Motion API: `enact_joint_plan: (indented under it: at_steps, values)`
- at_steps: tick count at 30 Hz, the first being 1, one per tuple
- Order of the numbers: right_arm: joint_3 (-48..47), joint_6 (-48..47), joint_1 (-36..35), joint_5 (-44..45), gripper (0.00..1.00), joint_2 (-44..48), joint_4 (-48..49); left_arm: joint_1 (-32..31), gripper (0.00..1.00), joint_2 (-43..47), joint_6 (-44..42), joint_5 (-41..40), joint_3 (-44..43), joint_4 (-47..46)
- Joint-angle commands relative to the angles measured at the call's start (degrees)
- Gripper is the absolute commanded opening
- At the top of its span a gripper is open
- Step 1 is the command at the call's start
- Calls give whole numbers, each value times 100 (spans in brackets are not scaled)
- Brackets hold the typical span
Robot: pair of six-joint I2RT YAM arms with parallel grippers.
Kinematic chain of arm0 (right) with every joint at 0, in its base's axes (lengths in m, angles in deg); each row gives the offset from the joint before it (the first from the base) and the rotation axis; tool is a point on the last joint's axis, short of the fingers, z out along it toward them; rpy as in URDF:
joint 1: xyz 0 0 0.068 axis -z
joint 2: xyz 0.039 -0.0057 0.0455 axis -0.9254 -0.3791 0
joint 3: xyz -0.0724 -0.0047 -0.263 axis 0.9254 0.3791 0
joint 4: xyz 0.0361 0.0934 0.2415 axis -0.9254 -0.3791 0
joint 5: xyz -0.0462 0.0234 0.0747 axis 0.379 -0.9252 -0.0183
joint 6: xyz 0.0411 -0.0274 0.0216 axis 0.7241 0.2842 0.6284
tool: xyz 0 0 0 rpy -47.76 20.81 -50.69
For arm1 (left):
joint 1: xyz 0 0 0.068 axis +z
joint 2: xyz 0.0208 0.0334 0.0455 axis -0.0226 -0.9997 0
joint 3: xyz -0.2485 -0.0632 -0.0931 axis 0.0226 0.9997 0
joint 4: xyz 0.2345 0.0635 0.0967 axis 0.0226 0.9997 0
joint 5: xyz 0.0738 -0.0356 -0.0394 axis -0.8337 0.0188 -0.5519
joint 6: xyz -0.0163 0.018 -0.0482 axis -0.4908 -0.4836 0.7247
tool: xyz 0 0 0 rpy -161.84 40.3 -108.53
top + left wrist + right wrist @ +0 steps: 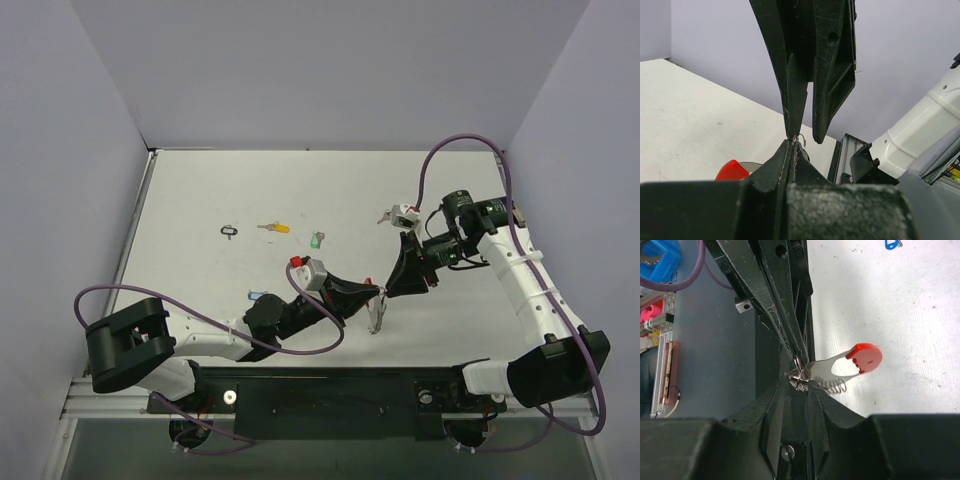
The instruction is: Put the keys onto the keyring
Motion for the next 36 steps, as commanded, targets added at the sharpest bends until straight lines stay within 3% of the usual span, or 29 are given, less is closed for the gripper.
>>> enact_joint_plan:
  at_steps: [1,5,6,8,14,24,33,35,36]
  values:
    - [-212,-35,-118,-83,20,-93,-172,-28,0,63,70,-50,-34,-951]
    - [-229,-44,-162,-13,9,-102,-172,-28,0,72,61,-77,-8,-951]
    - [-229,-44,-171,5,2,-94,-164,-28,0,81,61,-94,-8,-951]
    - [-238,-44,-180,58,0,-76,-164,-28,0,116,35,-120,19,-951]
    - [-72,210,-188,260,0,47,38,-11,0,300,-53,-252,220,-977]
    - [685,1502,-584,761,0,284,1505,-11,0,511,-62,-270,335,-1259]
    - [747,1732,-637,664,0,302,1700,-11,0,415,-185,-130,160,-1136]
    - [659,1566,-488,603,8,407,1542,-11,0,415,-229,-86,159,-1022]
    - [571,1434,-339,577,20,442,1324,-2,0,441,-255,-68,186,-952]
